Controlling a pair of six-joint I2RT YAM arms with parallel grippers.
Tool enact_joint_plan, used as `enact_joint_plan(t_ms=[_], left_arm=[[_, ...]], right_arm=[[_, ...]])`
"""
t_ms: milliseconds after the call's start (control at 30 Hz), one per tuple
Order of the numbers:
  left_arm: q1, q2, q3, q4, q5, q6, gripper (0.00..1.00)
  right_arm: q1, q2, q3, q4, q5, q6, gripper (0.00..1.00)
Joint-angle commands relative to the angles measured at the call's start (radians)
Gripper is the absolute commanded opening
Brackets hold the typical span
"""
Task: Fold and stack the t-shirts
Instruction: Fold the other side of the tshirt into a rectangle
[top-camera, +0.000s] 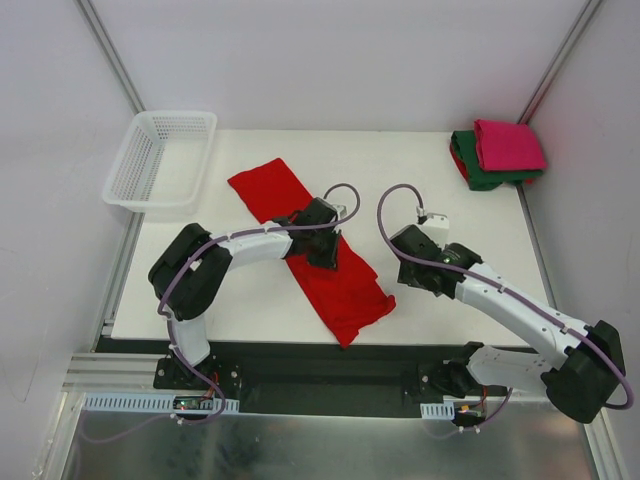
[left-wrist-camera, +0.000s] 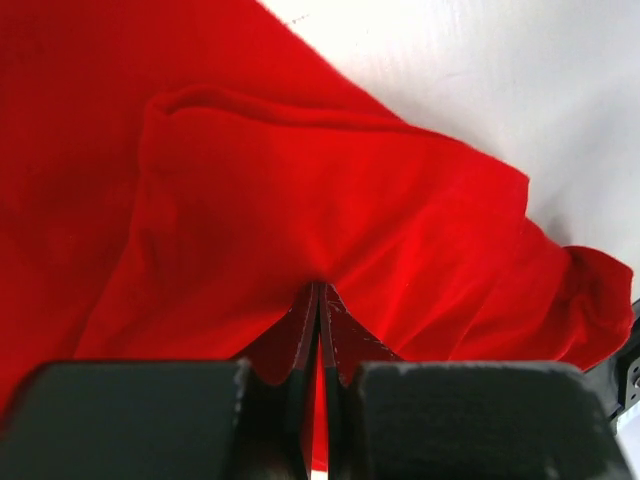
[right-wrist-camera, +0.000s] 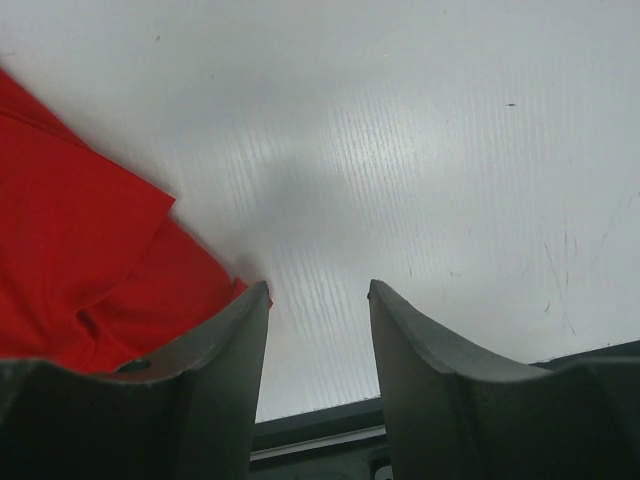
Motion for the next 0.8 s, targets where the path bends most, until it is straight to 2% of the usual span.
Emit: enact_joint_plan(t_ms=[0, 200, 433, 633, 767], left_arm=[[0.001, -0.024, -0.006, 0.014, -0.006, -0.030, 0.00], [0.018, 0.036, 0.034, -0.067, -0.077, -0.025, 0.00], [0.096, 0.049, 0.037, -0.095, -0.095, -0.001, 0.00], [0.154, 0.064, 0.066, -0.121, -0.112, 0.033, 0.00], [0.185, 0.072, 0.089, -0.135, -0.111, 0.048, 0.00]], right_arm=[[-0.017, -0.021, -0.007, -0.010, 0.024, 0.007, 0.48], [-0.021, -0.022, -0.016, -0.005, 0.015, 0.005, 0.49], [-0.026, -0.011, -0.043, 0.033, -0.027, 0.011, 0.49], [-0.032, 0.010, -0.099, 0.110, -0.119, 0.044, 0.49], [-0.054, 0.013, -0.155, 0.199, -0.243, 0.062, 0.49]])
